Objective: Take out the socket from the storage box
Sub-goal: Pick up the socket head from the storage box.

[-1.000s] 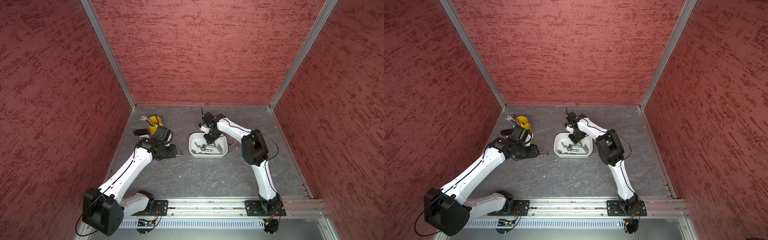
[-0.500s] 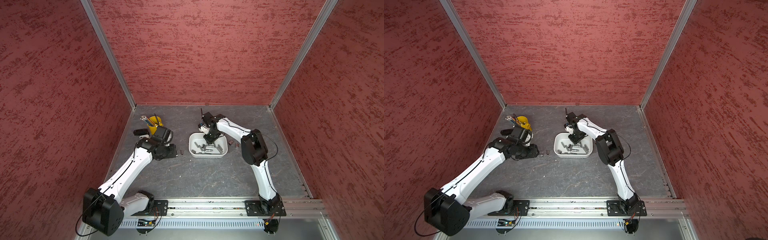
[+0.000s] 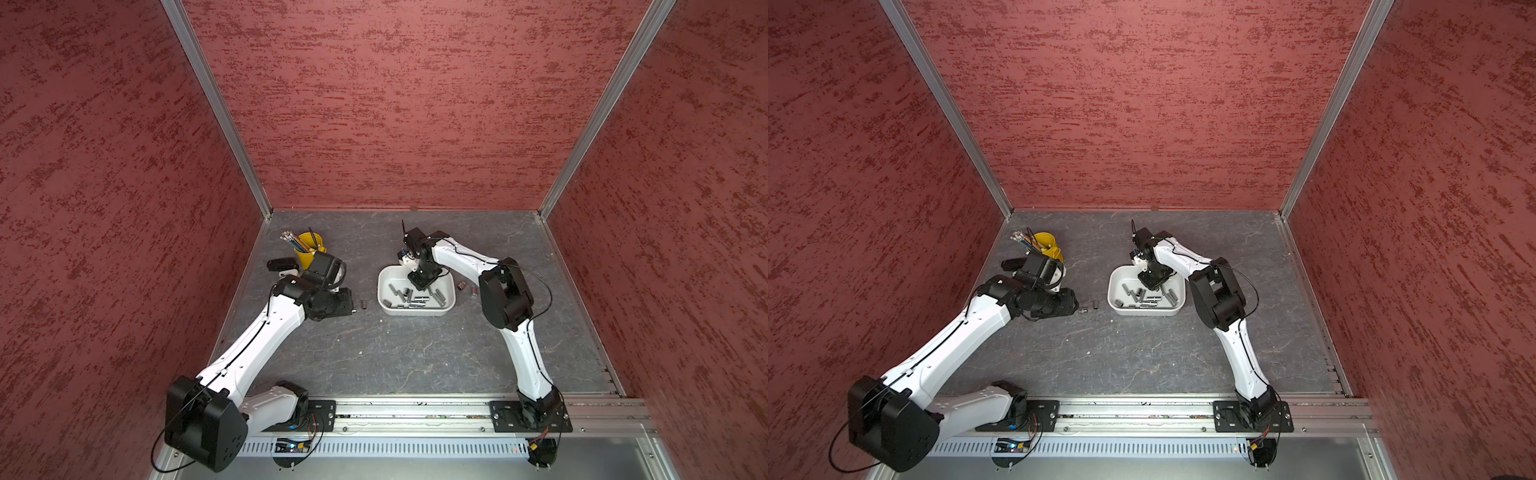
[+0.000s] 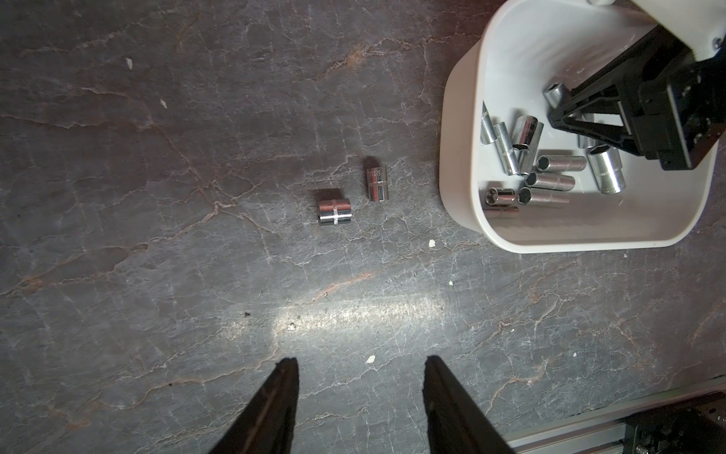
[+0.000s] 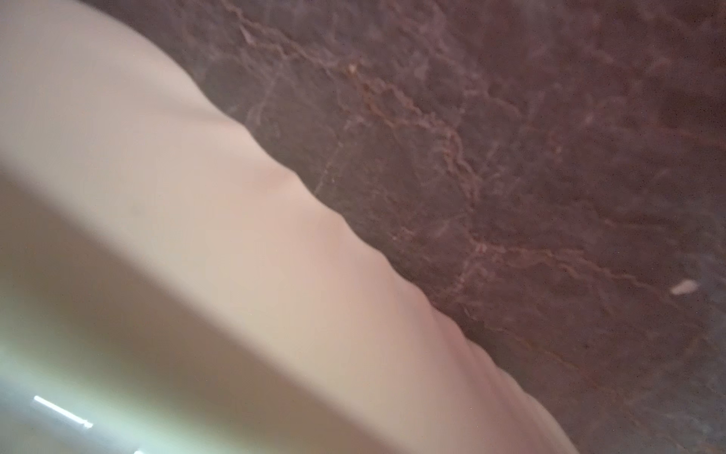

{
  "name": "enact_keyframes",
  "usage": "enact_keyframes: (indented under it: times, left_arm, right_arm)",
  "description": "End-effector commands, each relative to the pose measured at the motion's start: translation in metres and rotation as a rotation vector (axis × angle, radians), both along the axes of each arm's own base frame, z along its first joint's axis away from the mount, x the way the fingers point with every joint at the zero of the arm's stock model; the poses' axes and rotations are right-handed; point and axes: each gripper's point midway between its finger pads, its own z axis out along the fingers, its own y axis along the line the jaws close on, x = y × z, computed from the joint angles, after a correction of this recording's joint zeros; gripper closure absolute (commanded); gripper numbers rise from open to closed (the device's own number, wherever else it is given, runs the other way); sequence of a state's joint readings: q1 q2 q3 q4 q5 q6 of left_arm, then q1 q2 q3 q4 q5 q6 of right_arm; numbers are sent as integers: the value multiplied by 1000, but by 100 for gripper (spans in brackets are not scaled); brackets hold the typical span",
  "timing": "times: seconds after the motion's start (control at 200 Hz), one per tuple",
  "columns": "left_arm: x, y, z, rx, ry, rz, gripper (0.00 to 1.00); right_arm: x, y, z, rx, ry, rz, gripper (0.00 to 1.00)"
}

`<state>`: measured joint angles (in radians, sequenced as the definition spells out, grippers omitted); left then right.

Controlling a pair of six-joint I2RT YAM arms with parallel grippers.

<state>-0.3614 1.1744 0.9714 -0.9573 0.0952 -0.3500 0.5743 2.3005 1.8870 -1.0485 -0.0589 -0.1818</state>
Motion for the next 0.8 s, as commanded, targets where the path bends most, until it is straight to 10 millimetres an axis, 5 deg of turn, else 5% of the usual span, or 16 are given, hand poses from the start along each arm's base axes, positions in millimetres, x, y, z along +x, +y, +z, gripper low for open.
enact_keyframes:
  times: [0.0, 0.286, 0.601, 0.792]
  left_arm:
    - [5, 3, 2, 10, -23, 4, 46]
    - [5, 2, 3, 7, -25, 2, 46]
    - [3, 2, 4, 5, -30, -3, 46]
    - [2, 2, 8, -4, -42, -6, 46]
  right_arm:
    - [2, 5, 9, 28, 11, -118, 85]
    - [-6, 22, 57, 235, 81, -521, 88]
    - [-23, 18, 90, 335, 92, -665, 90]
    - [-34, -11, 109, 345, 20, -709, 91]
